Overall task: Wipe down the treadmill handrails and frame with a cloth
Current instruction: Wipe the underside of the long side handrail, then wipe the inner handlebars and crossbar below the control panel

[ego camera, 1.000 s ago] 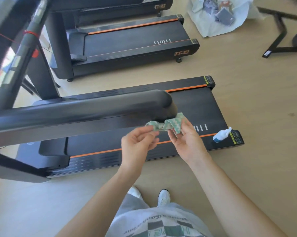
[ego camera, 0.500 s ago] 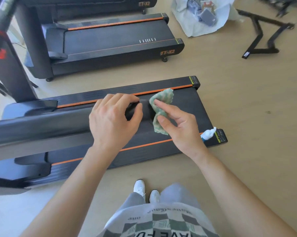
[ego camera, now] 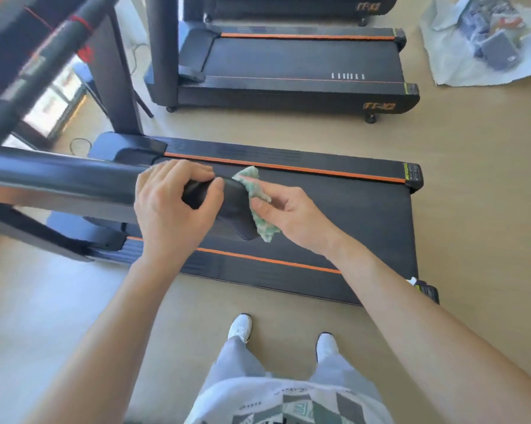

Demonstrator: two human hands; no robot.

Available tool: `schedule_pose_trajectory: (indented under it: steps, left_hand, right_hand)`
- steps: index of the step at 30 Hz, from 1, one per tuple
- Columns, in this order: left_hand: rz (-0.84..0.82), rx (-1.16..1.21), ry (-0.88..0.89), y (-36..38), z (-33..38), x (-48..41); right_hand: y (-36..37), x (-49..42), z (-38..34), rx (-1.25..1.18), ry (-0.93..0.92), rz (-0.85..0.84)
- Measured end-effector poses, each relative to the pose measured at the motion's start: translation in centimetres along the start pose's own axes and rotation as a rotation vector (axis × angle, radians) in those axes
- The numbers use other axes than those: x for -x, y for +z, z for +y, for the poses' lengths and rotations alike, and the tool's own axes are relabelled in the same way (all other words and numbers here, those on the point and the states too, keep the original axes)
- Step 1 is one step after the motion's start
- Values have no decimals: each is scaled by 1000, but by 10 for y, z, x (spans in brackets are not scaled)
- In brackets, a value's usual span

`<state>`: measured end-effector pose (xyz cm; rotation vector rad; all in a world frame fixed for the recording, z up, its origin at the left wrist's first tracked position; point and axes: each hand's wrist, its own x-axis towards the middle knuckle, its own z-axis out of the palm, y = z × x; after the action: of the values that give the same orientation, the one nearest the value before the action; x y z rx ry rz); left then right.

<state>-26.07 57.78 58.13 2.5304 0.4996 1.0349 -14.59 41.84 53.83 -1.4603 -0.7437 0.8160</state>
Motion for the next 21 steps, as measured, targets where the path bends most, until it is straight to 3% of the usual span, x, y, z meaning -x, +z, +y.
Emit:
schedule_pose_trajectory:
  steps: [8, 21]
  left_hand:
    - [27, -17, -271, 8, 29, 38]
    - [320, -201, -445, 28, 42, 47]
  right_hand:
    - [-28, -23, -14, 79, -148, -247]
    - [-52, -72, -5, -111, 19, -613]
